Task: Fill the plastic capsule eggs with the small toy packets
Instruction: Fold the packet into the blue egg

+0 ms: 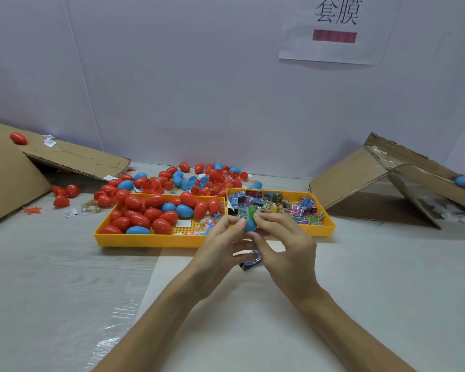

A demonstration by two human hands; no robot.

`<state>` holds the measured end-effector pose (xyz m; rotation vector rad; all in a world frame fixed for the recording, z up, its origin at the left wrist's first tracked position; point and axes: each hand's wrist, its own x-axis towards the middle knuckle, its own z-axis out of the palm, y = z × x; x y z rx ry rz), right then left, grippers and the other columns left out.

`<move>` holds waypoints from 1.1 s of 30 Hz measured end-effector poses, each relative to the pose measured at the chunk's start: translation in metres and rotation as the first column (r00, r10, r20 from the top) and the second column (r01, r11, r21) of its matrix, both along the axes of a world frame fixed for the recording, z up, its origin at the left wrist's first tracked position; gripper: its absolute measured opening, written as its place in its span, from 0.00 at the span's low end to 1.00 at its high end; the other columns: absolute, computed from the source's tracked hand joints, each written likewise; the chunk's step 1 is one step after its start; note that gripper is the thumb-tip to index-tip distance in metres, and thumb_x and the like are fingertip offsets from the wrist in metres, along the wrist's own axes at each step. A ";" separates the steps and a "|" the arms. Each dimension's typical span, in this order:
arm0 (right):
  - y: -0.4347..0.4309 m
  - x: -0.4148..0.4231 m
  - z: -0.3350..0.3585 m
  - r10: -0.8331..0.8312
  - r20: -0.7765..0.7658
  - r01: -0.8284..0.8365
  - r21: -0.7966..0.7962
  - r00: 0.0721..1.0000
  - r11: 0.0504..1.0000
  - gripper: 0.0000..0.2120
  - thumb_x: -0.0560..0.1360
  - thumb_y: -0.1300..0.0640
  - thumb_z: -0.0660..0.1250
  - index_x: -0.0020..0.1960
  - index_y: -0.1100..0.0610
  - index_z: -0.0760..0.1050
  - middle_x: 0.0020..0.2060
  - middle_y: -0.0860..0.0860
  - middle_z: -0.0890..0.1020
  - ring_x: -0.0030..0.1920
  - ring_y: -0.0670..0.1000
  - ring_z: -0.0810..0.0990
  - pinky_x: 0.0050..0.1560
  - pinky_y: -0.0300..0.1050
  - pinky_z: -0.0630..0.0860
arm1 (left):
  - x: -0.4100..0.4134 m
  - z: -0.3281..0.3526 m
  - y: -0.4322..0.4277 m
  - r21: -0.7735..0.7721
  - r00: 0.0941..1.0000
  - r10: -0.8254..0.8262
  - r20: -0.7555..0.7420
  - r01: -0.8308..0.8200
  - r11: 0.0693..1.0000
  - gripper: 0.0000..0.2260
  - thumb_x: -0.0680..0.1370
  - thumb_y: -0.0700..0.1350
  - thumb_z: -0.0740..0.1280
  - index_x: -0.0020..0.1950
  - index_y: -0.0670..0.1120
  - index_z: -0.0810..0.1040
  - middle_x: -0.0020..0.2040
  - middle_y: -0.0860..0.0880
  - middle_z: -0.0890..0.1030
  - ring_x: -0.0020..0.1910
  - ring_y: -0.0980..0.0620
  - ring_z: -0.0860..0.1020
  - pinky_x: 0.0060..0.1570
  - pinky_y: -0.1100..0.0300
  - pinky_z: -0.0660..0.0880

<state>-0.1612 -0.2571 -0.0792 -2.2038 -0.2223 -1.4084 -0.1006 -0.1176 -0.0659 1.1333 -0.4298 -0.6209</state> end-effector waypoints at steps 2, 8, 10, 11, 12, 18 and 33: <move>0.000 0.000 0.000 0.011 0.006 -0.011 -0.001 1.000 1.000 0.11 0.72 0.65 0.74 0.54 0.66 0.84 0.50 0.56 0.85 0.53 0.48 0.82 0.58 0.33 0.76 | -0.001 0.000 0.000 0.004 1.000 -0.006 0.000 0.006 1.000 0.08 0.83 0.48 0.64 0.53 0.44 0.73 0.48 0.44 0.83 0.50 0.45 0.83 0.50 0.52 0.81; 0.000 0.000 0.001 0.021 -0.008 -0.021 0.032 1.000 0.999 0.15 0.71 0.66 0.77 0.57 0.64 0.83 0.53 0.54 0.84 0.56 0.47 0.82 0.59 0.37 0.77 | -0.005 0.003 0.001 -0.058 0.998 -0.055 -0.006 0.055 0.997 0.13 0.83 0.48 0.61 0.61 0.41 0.72 0.55 0.36 0.81 0.51 0.43 0.82 0.53 0.49 0.80; 0.001 0.000 0.002 0.029 -0.020 -0.027 0.063 0.999 0.998 0.18 0.71 0.64 0.77 0.60 0.62 0.82 0.55 0.52 0.84 0.58 0.45 0.81 0.61 0.35 0.75 | -0.006 0.005 0.002 -0.071 0.998 -0.069 -0.013 0.068 0.995 0.22 0.80 0.51 0.62 0.67 0.37 0.70 0.54 0.39 0.83 0.52 0.42 0.83 0.53 0.49 0.80; 0.001 0.000 0.002 0.033 -0.021 -0.032 0.066 0.999 0.997 0.17 0.71 0.63 0.77 0.59 0.62 0.82 0.54 0.51 0.84 0.57 0.44 0.80 0.61 0.34 0.75 | -0.006 0.005 0.002 -0.073 0.997 -0.073 -0.018 0.071 0.995 0.26 0.78 0.52 0.63 0.70 0.36 0.69 0.53 0.40 0.83 0.52 0.42 0.82 0.54 0.48 0.79; 0.000 0.000 0.002 0.031 -0.016 -0.030 0.057 0.999 0.998 0.16 0.70 0.64 0.77 0.58 0.63 0.83 0.52 0.52 0.85 0.56 0.42 0.80 0.60 0.32 0.74 | -0.006 0.005 0.002 -0.070 0.997 -0.075 -0.020 0.073 0.995 0.28 0.77 0.53 0.63 0.71 0.36 0.68 0.54 0.38 0.82 0.53 0.43 0.81 0.55 0.47 0.78; -0.003 0.004 -0.003 0.016 0.000 -0.016 0.010 1.000 1.000 0.13 0.70 0.67 0.76 0.55 0.66 0.84 0.49 0.55 0.86 0.53 0.41 0.79 0.58 0.29 0.74 | -0.008 0.005 0.000 -0.014 0.999 -0.024 0.021 0.024 1.000 0.26 0.80 0.54 0.63 0.69 0.35 0.68 0.54 0.40 0.79 0.52 0.46 0.81 0.54 0.50 0.80; -0.003 -0.001 0.003 0.028 -0.027 -0.027 0.031 0.999 0.999 0.15 0.69 0.66 0.79 0.55 0.62 0.84 0.50 0.52 0.86 0.52 0.51 0.84 0.53 0.50 0.81 | -0.006 0.003 -0.001 -0.050 0.995 -0.093 -0.030 0.091 0.995 0.20 0.82 0.58 0.59 0.64 0.46 0.80 0.55 0.45 0.85 0.52 0.48 0.82 0.50 0.55 0.81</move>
